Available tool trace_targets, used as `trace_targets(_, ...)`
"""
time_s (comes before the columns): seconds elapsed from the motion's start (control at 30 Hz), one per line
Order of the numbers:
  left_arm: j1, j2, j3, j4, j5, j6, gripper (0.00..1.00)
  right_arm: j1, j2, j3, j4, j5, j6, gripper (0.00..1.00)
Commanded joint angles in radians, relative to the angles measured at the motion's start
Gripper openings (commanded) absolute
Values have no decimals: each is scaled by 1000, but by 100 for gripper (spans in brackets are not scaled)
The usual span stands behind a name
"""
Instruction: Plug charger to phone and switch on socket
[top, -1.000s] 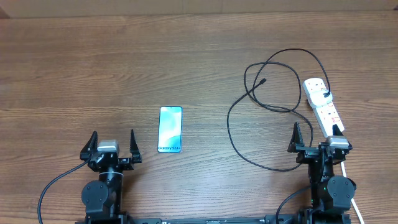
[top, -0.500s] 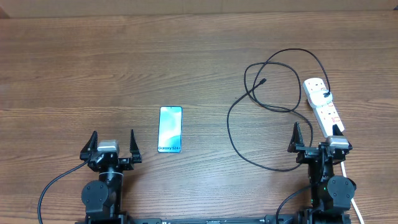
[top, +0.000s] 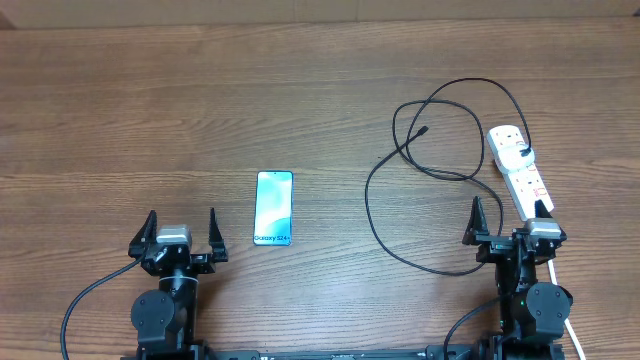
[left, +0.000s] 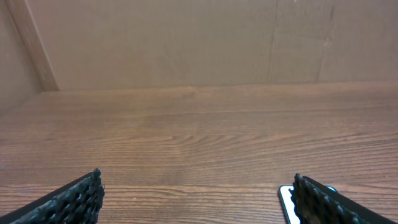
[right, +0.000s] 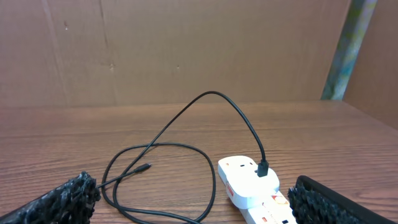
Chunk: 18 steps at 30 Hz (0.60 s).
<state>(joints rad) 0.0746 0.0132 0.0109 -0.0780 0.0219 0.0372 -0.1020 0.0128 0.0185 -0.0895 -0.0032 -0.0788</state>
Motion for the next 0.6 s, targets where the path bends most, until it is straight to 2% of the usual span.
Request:
trace_targets(0.0, 8, -8, -6, 2, -3, 23, 100, 7, -10, -11, 6, -6, -5, 100)
trace_targets(0.17, 7, -8, -6, 2, -1, 15, 99, 7, -10, -11, 6, -6, -5, 100)
trace_targets(0.33, 7, -8, 11, 19, 6, -66, 99, 7, -10, -11, 6, -6, -5, 100)
trace_targets(0.43, 7, -8, 55, 19, 44, -119, 100, 7, -10, -11, 6, -6, -5, 100)
trace_targets(0.57, 7, 17, 149, -10, 109, -120, 100, 7, -10, -11, 6, -6, -5, 100)
